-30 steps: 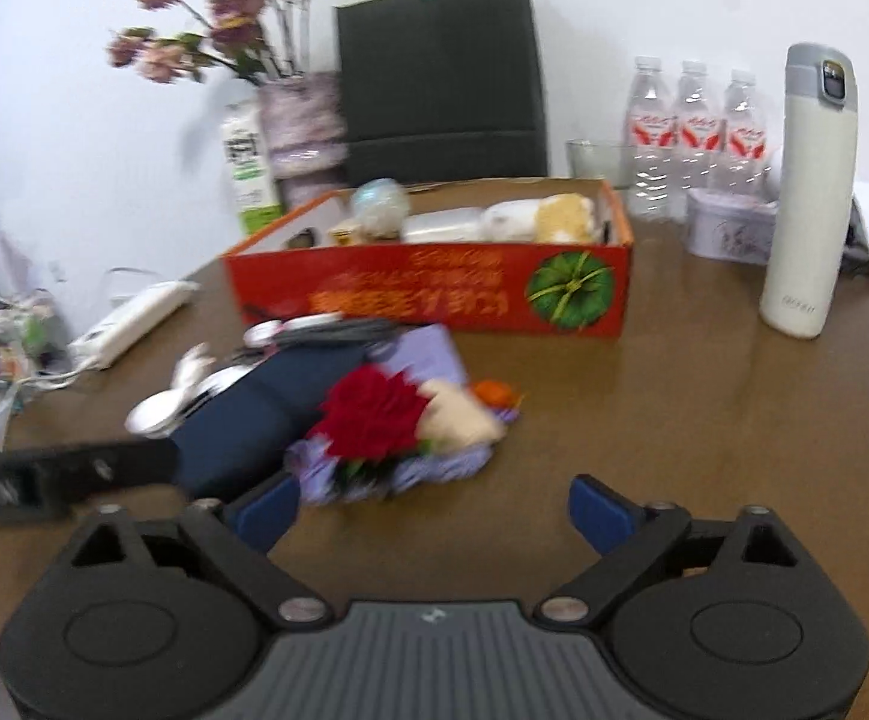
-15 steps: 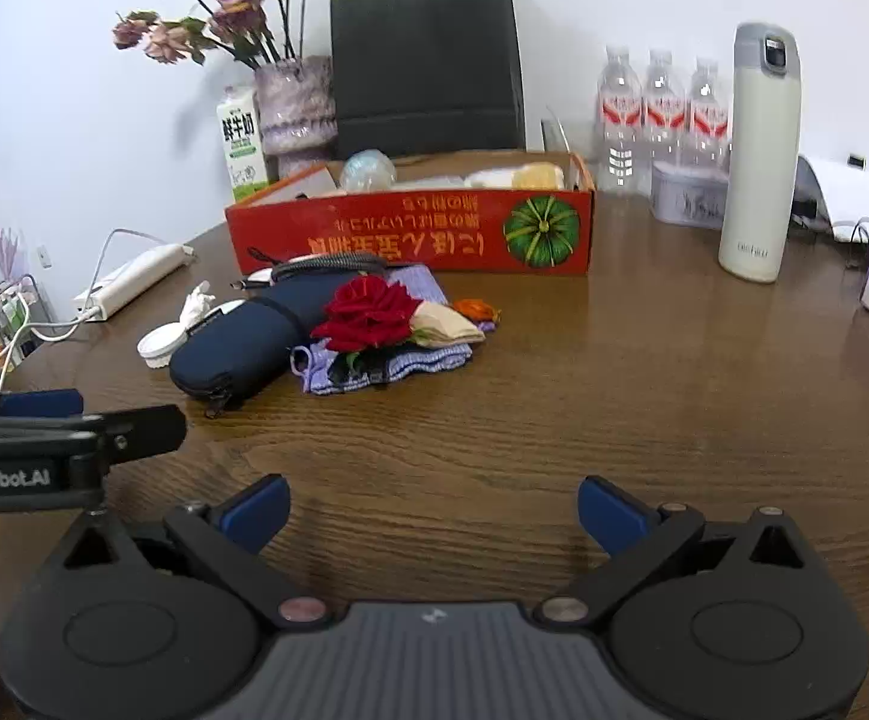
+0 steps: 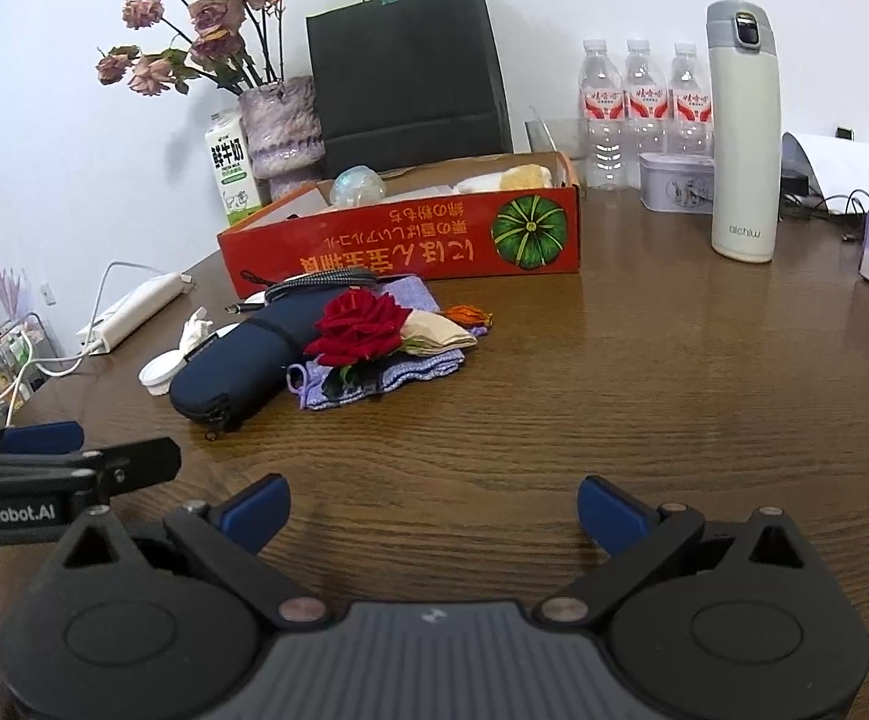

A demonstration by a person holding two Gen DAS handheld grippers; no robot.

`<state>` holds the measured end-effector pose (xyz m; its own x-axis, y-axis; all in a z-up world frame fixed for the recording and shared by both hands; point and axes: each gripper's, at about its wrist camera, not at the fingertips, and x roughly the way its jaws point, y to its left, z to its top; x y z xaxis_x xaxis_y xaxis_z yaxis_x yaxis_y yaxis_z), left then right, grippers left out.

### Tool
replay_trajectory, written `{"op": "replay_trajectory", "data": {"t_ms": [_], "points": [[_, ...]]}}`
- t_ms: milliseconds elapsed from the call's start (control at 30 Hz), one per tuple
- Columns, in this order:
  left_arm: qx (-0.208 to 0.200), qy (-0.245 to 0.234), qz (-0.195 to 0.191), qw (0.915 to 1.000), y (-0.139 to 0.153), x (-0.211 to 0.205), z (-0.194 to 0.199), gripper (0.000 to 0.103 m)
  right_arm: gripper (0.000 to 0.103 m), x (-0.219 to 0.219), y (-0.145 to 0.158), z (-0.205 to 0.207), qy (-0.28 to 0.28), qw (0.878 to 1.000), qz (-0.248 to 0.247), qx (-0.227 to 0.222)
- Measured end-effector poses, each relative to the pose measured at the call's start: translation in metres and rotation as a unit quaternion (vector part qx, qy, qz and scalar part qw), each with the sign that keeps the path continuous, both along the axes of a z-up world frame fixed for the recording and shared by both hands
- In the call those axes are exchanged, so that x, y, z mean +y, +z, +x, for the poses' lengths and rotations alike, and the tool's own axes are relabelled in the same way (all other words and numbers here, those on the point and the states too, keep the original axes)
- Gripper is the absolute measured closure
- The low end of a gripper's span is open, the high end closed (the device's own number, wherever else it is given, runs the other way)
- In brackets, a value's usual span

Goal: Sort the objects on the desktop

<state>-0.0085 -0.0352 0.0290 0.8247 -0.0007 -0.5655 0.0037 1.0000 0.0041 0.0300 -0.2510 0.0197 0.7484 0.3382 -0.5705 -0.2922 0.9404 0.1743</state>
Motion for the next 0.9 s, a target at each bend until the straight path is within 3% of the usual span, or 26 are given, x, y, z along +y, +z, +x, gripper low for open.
{"op": "replay_trajectory", "data": {"t_ms": [267, 367, 533, 633, 767, 833, 900], "points": [[-0.002, -0.015, 0.036, 0.9992, 0.021, 0.004, 0.035, 0.003, 0.003, -0.006, 0.005, 0.012, 0.01, 1.0, 0.017, 0.016], [0.014, -0.006, 0.039, 0.9991, 0.027, 0.017, 0.062, 0.003, 0.005, -0.007, 0.019, 0.021, 0.004, 1.0, 0.016, -0.006], [0.039, -0.011, 0.032, 0.9987, 0.029, 0.045, 0.112, 0.004, 0.008, 0.001, 0.038, 0.063, 0.008, 1.0, 0.016, -0.019], [0.049, -0.031, 0.027, 0.998, 0.028, 0.055, 0.14, 0.011, 0.019, 0.011, 0.043, 0.094, 0.013, 1.0, 0.006, -0.012], [0.068, -0.103, -0.009, 0.9923, 0.026, 0.051, 0.177, 0.015, 0.026, 0.023, 0.044, 0.13, 0.034, 0.999, 0.006, 0.014], [0.063, -0.142, 0.008, 0.9879, 0.027, 0.038, 0.187, 0.014, 0.032, 0.025, 0.04, 0.148, 0.047, 0.998, 0.019, 0.044], [0.072, -0.208, 0.031, 0.9749, 0.026, 0.021, 0.197, 0.003, 0.035, 0.028, 0.034, 0.156, 0.051, 0.997, 0.021, 0.058]]}}
